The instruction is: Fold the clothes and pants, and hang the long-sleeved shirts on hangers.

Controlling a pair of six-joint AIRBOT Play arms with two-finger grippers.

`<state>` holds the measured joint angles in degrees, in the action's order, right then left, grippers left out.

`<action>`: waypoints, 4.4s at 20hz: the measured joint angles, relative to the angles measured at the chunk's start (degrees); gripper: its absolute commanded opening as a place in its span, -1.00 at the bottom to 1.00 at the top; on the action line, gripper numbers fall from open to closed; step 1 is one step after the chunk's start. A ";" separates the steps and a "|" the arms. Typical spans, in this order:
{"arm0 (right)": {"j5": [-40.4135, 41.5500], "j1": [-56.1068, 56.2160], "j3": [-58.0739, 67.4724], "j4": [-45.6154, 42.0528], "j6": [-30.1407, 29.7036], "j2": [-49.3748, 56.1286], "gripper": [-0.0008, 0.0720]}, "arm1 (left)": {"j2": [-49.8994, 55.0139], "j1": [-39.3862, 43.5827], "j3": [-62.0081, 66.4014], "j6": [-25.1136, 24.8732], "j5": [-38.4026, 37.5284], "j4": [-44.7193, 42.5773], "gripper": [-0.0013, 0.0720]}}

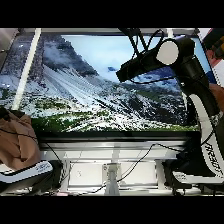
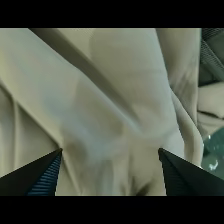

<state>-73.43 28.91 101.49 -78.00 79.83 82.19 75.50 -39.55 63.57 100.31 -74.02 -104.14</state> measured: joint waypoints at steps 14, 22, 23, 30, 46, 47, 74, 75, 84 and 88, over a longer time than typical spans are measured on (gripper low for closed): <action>0.00 0.00 0.00 0.02 0.00 0.00 -0.89 | -7.43 0.04 -3.80 6.05 14.29 -0.13 -0.90; 0.00 0.00 0.00 0.02 0.00 0.00 -0.89 | -29.03 0.83 -1.88 6.23 34.25 10.67 -0.90; 0.00 0.00 0.00 0.02 0.00 0.00 -0.89 | -31.01 1.57 -1.86 6.23 37.00 13.31 -0.90; 0.15 0.00 0.00 -0.15 -0.02 0.00 -0.89 | -36.76 20.00 -1.25 6.14 49.86 22.64 -0.91; 0.33 -14.58 0.04 -13.29 0.11 -9.14 -0.90 | -4.48 75.06 -1.07 10.19 82.79 23.91 -0.91; 0.33 -16.87 0.04 -13.42 0.13 -10.05 -0.89 | -2.16 77.44 -1.01 11.67 86.09 23.91 -0.91; 4.98 -36.98 -16.52 -11.89 0.07 -10.34 -0.90 | -13.49 66.77 -0.46 6.36 33.97 13.33 0.48; 5.79 -36.98 -16.81 -11.87 0.04 -9.68 -0.90 | -15.47 65.02 -0.70 6.34 31.61 12.07 0.48; 0.98 -36.98 -18.08 0.57 -6.34 3.21 0.11 | -29.09 51.10 -17.46 11.74 18.78 8.07 0.97; -0.63 -36.94 -18.18 10.67 -12.55 6.58 0.28 | -28.79 49.40 -23.82 17.38 17.92 7.87 0.97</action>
<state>-74.06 -8.03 83.31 -67.33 67.29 88.77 46.72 9.85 39.75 117.69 -56.10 -96.27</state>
